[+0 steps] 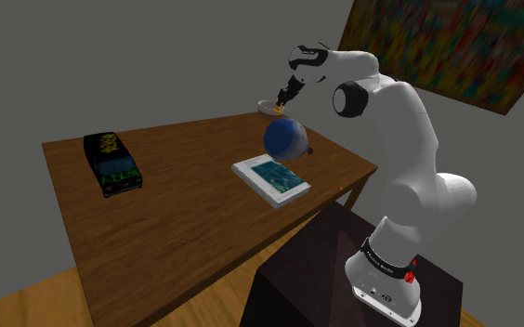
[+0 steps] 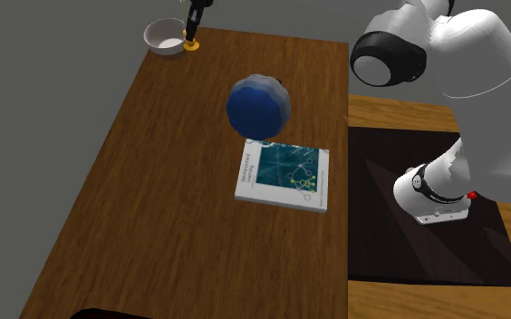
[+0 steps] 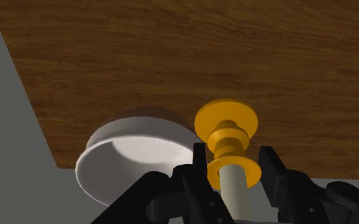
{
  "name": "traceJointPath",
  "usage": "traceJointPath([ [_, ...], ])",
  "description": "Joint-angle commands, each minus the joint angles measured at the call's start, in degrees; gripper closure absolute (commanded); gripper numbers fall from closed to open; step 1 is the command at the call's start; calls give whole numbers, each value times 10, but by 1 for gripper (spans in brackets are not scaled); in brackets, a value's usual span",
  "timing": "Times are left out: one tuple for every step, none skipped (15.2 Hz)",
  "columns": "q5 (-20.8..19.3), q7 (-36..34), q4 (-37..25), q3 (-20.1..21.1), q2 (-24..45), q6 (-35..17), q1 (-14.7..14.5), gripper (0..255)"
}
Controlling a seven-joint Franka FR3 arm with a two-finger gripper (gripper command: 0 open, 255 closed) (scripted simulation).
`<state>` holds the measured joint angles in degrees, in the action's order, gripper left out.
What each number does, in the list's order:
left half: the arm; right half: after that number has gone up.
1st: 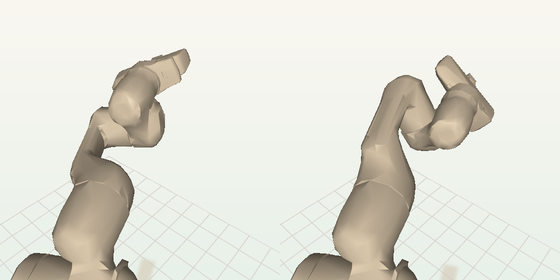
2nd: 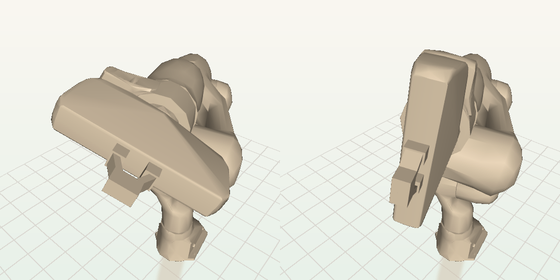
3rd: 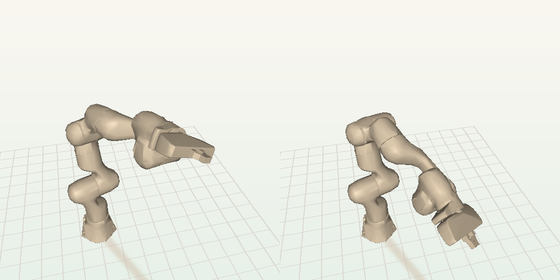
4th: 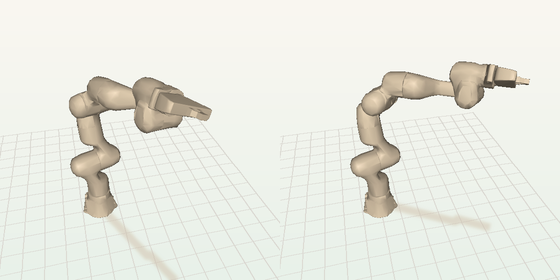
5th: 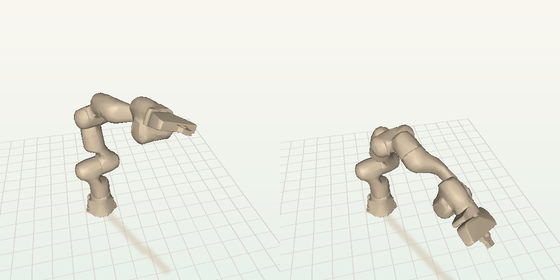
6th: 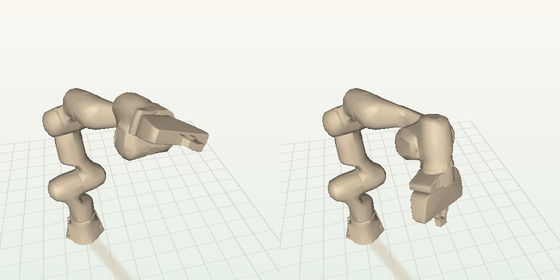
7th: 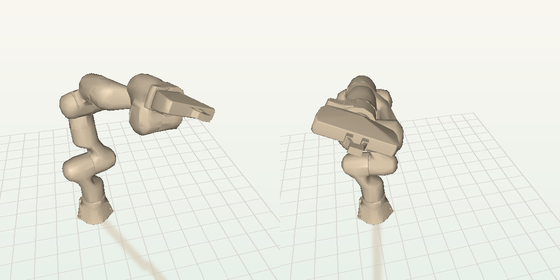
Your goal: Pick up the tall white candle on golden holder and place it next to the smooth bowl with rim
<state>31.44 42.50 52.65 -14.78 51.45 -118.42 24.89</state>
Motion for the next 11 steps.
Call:
traceJointPath([
  [3,6,13,1,1,-13,-1,255],
  [4,9,18,2,3,-20,-1,255],
  [5,12,23,3,4,-26,-2,255],
  [7,14,28,4,6,-31,-2,255],
  [8,17,32,4,8,-37,-3,255],
  [9,19,36,5,10,-43,-3,255],
  [11,22,40,6,12,-48,-3,255],
  [12,24,43,7,14,-54,-3,255],
  [13,26,46,8,17,-59,-3,255],
  [15,29,49,9,19,-64,-3,255],
  [16,31,52,10,22,-69,-3,255],
])
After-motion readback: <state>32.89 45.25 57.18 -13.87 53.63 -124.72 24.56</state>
